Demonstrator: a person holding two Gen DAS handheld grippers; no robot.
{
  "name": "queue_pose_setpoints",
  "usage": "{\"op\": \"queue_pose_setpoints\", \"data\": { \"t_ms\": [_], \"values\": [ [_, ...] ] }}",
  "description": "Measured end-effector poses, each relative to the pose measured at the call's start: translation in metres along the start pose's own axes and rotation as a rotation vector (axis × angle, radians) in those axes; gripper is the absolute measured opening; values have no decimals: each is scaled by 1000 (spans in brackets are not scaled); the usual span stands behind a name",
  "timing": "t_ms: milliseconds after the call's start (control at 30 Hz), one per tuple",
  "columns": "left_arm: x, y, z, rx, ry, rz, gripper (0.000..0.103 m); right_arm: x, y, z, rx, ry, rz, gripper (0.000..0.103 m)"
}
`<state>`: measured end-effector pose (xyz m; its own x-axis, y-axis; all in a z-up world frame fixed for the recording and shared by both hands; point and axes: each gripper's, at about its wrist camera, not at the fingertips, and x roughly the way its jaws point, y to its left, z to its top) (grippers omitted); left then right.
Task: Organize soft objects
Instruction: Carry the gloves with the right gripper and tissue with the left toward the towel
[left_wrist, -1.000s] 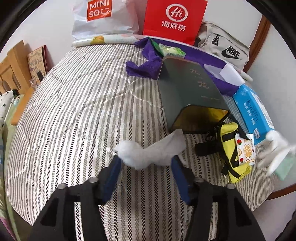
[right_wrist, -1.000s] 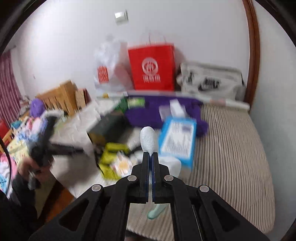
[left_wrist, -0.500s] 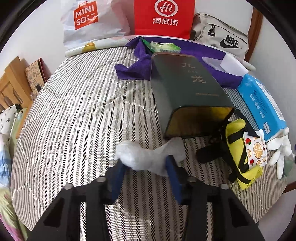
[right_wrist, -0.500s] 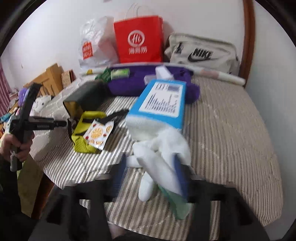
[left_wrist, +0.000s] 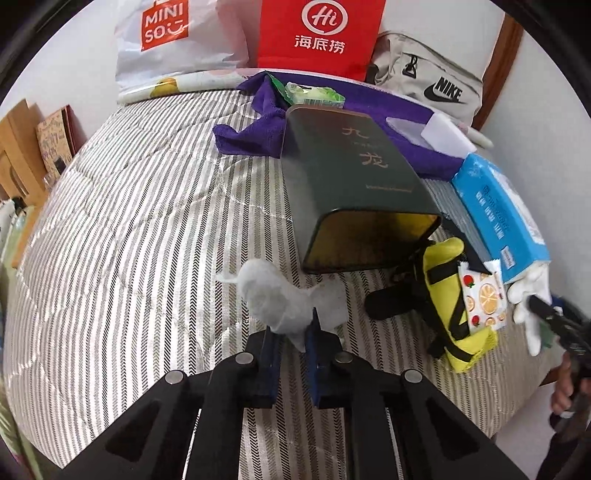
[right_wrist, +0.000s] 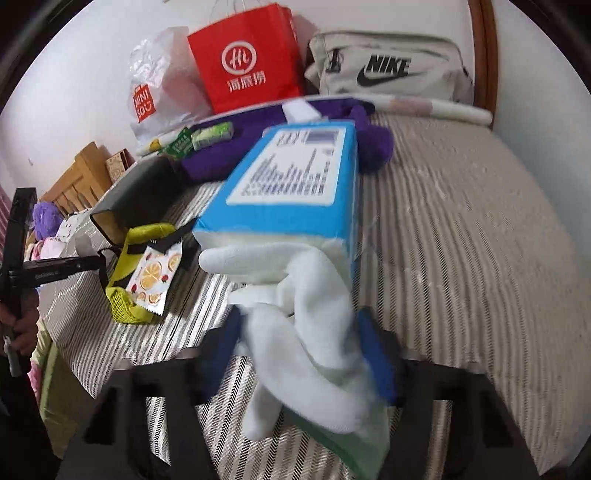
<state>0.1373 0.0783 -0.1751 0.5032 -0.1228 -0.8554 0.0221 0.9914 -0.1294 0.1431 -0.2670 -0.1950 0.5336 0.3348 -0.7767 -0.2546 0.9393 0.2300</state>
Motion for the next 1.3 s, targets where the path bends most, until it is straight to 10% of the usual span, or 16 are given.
{"op": "queue_pose_setpoints", "data": {
  "t_ms": [1300],
  "values": [
    [-57, -35, -10, 33, -78, -111, 10, -68, 40, -7, -88, -80, 27, 16]
  ]
}}
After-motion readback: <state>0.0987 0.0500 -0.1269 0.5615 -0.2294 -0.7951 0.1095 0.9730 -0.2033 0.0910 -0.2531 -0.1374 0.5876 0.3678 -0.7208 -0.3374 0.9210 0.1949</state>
